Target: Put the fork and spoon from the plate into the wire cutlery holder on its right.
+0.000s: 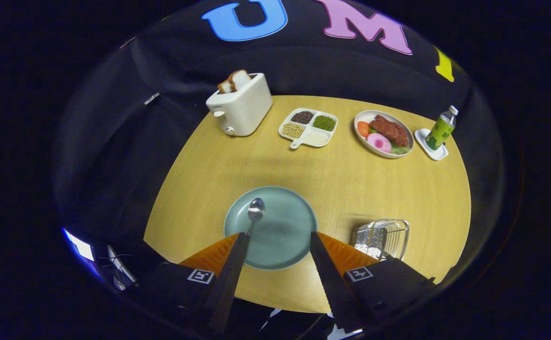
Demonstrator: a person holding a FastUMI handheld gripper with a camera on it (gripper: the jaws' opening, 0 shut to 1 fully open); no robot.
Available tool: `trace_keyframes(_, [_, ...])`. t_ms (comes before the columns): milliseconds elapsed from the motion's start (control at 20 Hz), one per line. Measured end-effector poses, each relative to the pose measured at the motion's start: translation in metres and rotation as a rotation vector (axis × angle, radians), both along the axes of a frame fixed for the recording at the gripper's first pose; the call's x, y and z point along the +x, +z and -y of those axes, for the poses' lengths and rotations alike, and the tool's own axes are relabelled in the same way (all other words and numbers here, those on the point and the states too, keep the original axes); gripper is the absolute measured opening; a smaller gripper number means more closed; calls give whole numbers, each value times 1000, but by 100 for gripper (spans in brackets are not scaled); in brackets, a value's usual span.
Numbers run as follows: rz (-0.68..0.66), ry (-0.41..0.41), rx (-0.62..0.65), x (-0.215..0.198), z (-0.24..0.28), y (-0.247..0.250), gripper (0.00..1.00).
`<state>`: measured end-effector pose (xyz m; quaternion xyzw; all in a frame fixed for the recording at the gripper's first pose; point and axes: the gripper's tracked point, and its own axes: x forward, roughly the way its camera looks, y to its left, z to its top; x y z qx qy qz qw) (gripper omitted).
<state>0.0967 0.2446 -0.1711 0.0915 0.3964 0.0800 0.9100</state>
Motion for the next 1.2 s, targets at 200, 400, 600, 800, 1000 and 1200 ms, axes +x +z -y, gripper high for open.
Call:
trace_keyframes(200, [-56, 66, -15, 5, -49, -44, 84])
trace_keyframes(400, [-119, 77, -60, 17, -65, -86, 81])
trace_keyframes(600, [-174, 90, -105, 24, -73, -119, 80])
trace_keyframes(800, [-226, 65, -96, 29, -77, -139, 76])
trace_keyframes(1000, [-313, 18, -126, 21, -65, -162, 34])
trace_keyframes(1200, [-298, -7, -128, 26, -57, -157, 11])
